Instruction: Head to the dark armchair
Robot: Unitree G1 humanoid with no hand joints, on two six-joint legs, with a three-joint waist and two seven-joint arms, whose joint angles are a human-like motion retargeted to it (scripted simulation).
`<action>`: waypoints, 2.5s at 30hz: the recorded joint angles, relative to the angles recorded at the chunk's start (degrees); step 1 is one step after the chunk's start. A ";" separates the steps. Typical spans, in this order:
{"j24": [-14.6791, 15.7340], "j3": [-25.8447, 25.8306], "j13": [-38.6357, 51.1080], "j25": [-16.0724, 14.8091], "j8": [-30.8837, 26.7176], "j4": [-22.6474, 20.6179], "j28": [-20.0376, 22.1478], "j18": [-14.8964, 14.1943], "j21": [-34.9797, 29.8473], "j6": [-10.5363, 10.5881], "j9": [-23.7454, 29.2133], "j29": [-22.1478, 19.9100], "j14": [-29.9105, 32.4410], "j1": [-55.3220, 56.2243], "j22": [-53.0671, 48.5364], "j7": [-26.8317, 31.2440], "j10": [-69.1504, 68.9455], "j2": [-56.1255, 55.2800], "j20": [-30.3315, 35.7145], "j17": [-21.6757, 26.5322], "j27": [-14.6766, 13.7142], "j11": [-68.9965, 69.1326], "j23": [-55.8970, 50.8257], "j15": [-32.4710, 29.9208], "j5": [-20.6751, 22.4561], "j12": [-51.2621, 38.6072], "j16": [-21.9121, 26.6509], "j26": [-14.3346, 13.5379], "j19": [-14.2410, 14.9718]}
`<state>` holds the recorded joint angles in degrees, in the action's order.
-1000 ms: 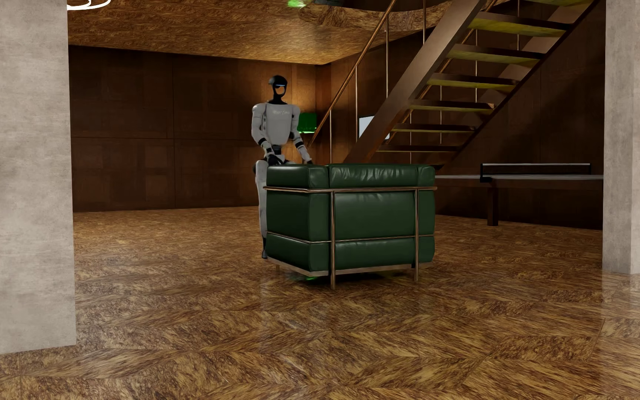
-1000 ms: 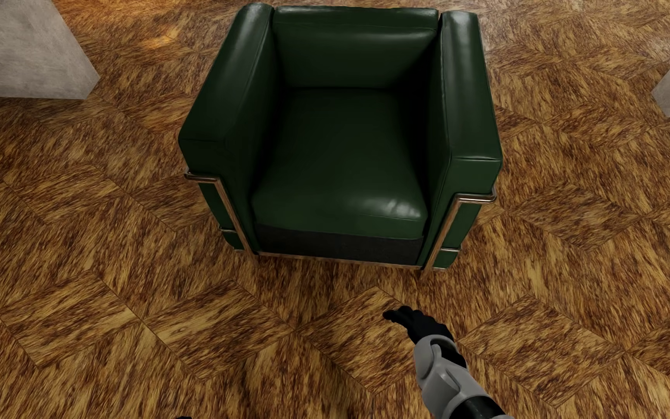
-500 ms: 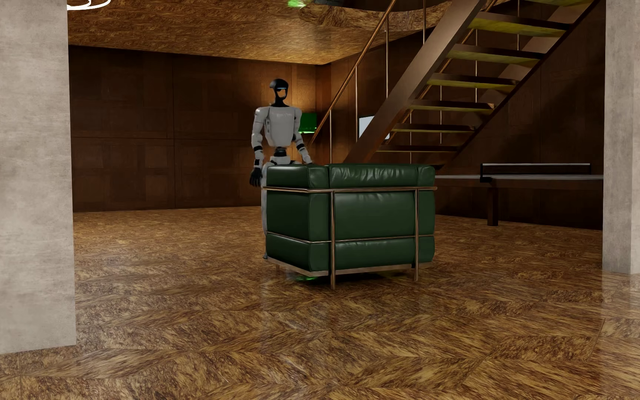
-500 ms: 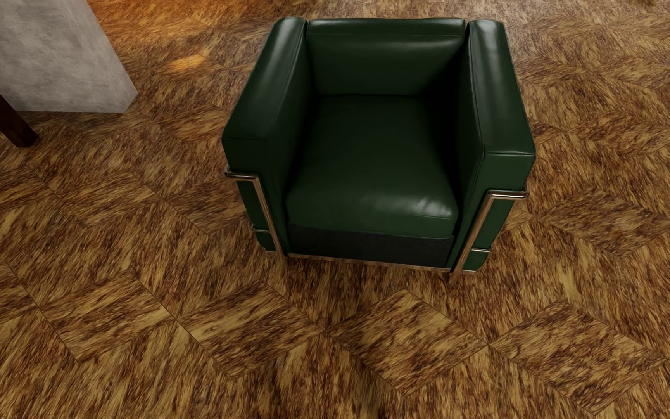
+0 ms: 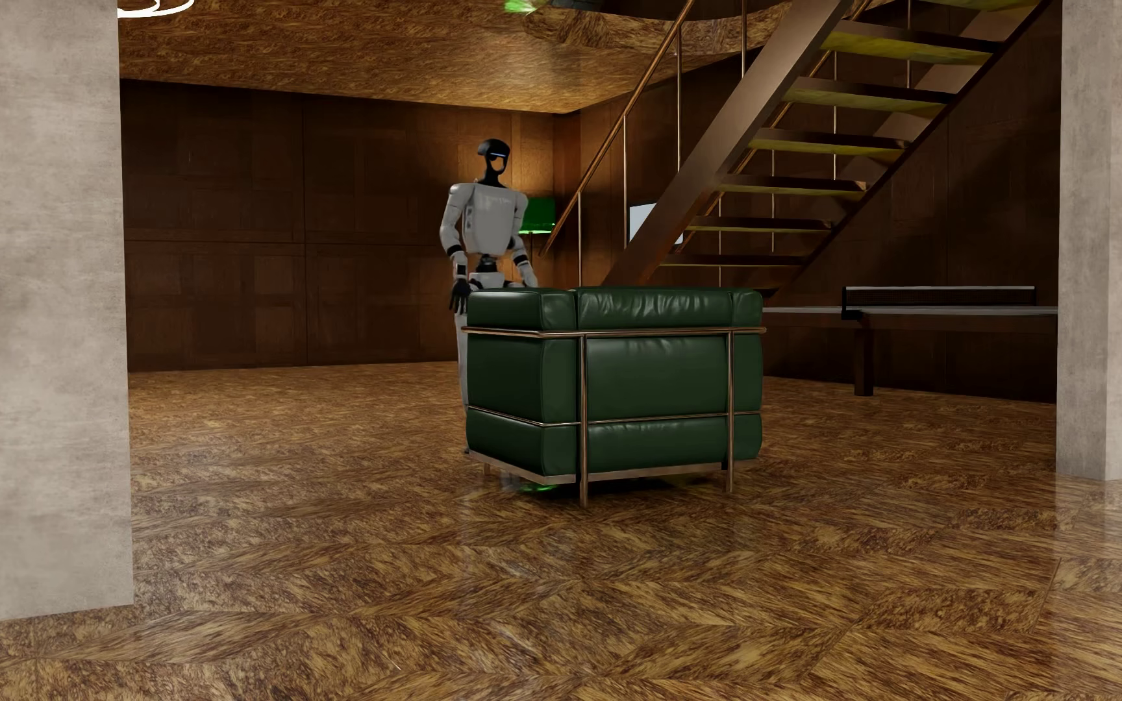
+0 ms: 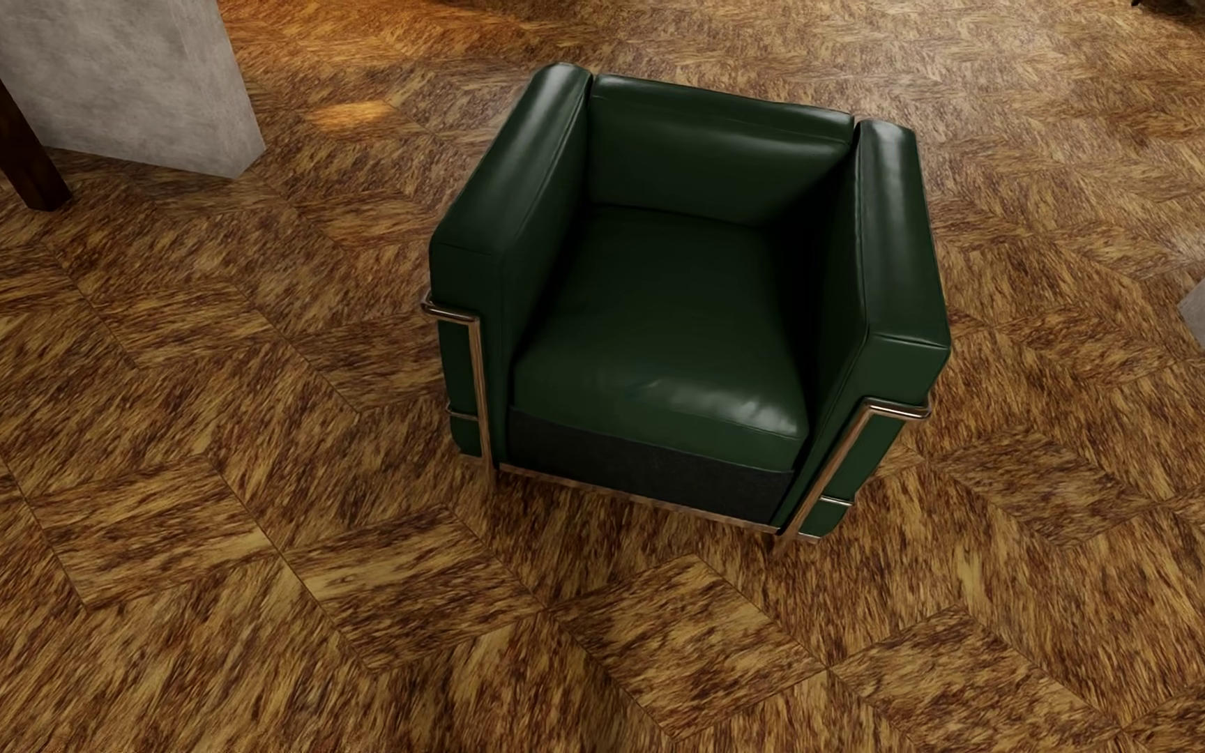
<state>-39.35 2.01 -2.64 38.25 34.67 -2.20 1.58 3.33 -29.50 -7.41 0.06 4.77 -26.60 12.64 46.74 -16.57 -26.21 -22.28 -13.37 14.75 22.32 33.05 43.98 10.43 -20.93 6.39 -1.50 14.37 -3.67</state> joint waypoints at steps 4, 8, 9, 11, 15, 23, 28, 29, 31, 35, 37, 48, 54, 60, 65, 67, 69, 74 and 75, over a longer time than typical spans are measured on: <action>1.03 0.94 6.09 -1.83 -1.27 0.64 1.52 1.85 1.44 -0.26 -0.12 -4.10 -1.62 0.23 -3.39 -1.37 -0.07 -1.03 1.17 1.78 -1.07 0.25 -5.47 -0.28 0.84 -0.03 -0.28 -2.82 1.07; 1.43 1.36 8.42 -4.41 -3.23 1.01 1.80 2.79 2.82 -0.02 -0.04 -6.18 -1.93 0.09 -2.46 -2.60 -0.03 -2.26 0.26 0.46 -1.58 1.02 -7.59 -1.93 1.46 0.16 0.43 -0.78 1.06; 1.30 1.39 8.55 -4.67 -3.69 1.07 1.62 2.88 2.59 0.12 -0.13 -6.20 -1.91 0.00 -1.81 -2.87 0.23 -2.43 -0.06 -0.03 -1.36 0.86 -7.01 -2.26 1.74 0.42 0.68 -0.17 1.10; 0.88 1.37 8.14 -5.46 -3.93 1.26 1.12 2.90 2.11 0.46 -0.31 -5.53 -1.80 -0.12 -0.37 -3.32 0.75 -2.30 -0.55 -1.06 -0.96 -0.29 -5.10 -2.73 2.48 1.11 1.32 0.65 0.54; 0.04 0.99 5.44 -6.73 -3.85 1.42 0.43 3.17 0.18 1.33 -0.59 -1.24 -1.46 -0.17 1.07 -3.74 1.41 -1.70 -1.40 -1.86 -0.22 -2.84 1.86 -3.15 3.72 2.92 2.34 1.01 -0.71; 0.43 0.45 -4.42 -8.75 -6.98 0.54 0.98 3.40 2.18 2.38 -0.34 -4.06 3.35 -0.57 0.19 -6.09 1.79 -4.05 -2.76 -1.53 2.39 0.37 6.76 -1.27 2.61 4.45 0.60 -0.03 -0.14; -2.01 -0.79 -5.56 -8.82 -7.69 0.79 0.21 3.55 3.01 2.63 0.40 -2.98 3.13 -0.50 1.99 -6.85 1.48 -4.26 0.57 -2.38 1.92 0.21 4.89 -1.35 3.06 1.91 0.89 -0.82 -0.03; -2.24 -0.97 -5.08 -8.68 -7.93 0.89 0.22 3.57 3.27 2.68 0.56 -3.33 3.16 -0.43 1.85 -7.11 1.55 -4.46 1.32 -2.70 1.85 0.06 4.29 -1.53 3.29 1.35 0.97 -1.23 -0.06; -2.46 -1.20 -3.70 -7.00 -8.36 1.12 0.53 3.65 2.42 2.75 0.86 -3.70 3.34 -0.10 1.02 -7.67 1.73 -4.98 2.86 -2.84 1.15 -0.43 2.90 -1.98 3.82 0.37 1.21 -2.31 -0.14; -2.39 -1.35 0.47 1.13 -8.82 1.44 0.79 3.76 -3.60 2.79 1.60 -0.62 4.28 1.07 -0.96 -8.53 2.46 -6.12 5.72 -1.53 0.14 -1.98 2.53 -3.09 4.77 -1.33 1.87 -4.05 -0.25; -2.00 -1.33 1.40 0.01 -8.74 1.40 0.89 3.82 -1.55 2.70 1.99 -0.56 4.97 1.89 -1.66 -8.65 3.03 -6.75 6.57 -2.06 0.88 -2.94 2.29 -3.73 5.04 -2.34 2.02 -3.93 -0.39; -0.25 -1.30 5.20 -5.12 -6.54 -0.06 0.62 2.87 -0.67 2.04 2.15 -4.39 9.00 4.08 -0.46 -7.50 8.72 -8.29 9.78 -1.42 -0.30 -8.39 0.32 -6.80 5.20 -3.13 2.84 -0.37 -1.35; -0.18 -1.16 7.27 -6.22 -5.46 -0.55 1.49 2.97 -2.15 2.30 2.41 -5.00 8.66 5.98 -1.26 -6.23 7.77 -9.35 10.52 -0.92 -1.05 -7.48 0.62 -6.59 3.99 -0.53 3.60 -2.36 -1.73; -0.18 -1.09 7.42 -6.82 -4.59 -1.04 1.64 2.78 -3.38 2.49 3.45 -5.86 9.28 7.94 -3.23 -5.16 7.50 -10.96 11.73 -0.13 -1.17 -6.50 1.21 -6.43 2.86 2.35 4.62 -3.19 -2.01; -0.43 -1.49 7.53 -7.02 -3.40 -1.99 1.42 1.91 -3.45 2.87 4.52 -6.45 10.04 10.34 -3.35 -4.03 8.38 -12.72 14.09 0.19 -1.36 -7.44 1.98 -7.18 1.87 3.28 5.67 -3.52 -2.31; -0.35 -1.63 7.95 -6.87 -3.18 -2.50 1.31 1.64 -3.56 3.08 4.90 -6.51 10.51 11.30 -3.79 -3.83 9.23 -13.70 15.27 0.32 -1.43 -8.13 2.15 -7.66 1.58 3.50 6.02 -3.82 -2.43; -0.21 -1.75 8.75 -6.77 -3.09 -2.97 1.43 1.23 -3.74 3.25 5.20 -6.28 11.14 12.01 -4.46 -3.86 10.48 -14.62 16.45 0.41 -1.55 -9.03 2.33 -8.23 1.47 3.67 6.34 -4.12 -2.55; 0.49 -1.94 10.67 -6.85 -3.15 -3.64 1.55 0.86 -3.42 3.66 5.68 -7.00 11.25 13.35 -5.85 -4.01 12.05 -16.13 18.75 0.81 -2.01 -10.73 1.76 -9.20 1.50 3.10 6.80 -4.43 -2.64; 0.70 -1.93 10.95 -6.97 -3.19 -3.67 1.59 0.94 -3.11 3.76 5.73 -7.16 10.99 13.51 -6.15 -4.03 11.98 -16.25 19.07 0.89 -2.00 -10.86 1.45 -9.23 1.52 2.81 6.84 -4.51 -2.61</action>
<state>-38.65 0.08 8.31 31.29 31.48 -5.87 3.18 4.27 -32.60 -3.65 5.79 -2.39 -15.61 26.15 40.59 -20.61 -14.24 -38.53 5.70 15.64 20.32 22.18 45.43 1.20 -19.41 9.21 5.34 9.86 -6.28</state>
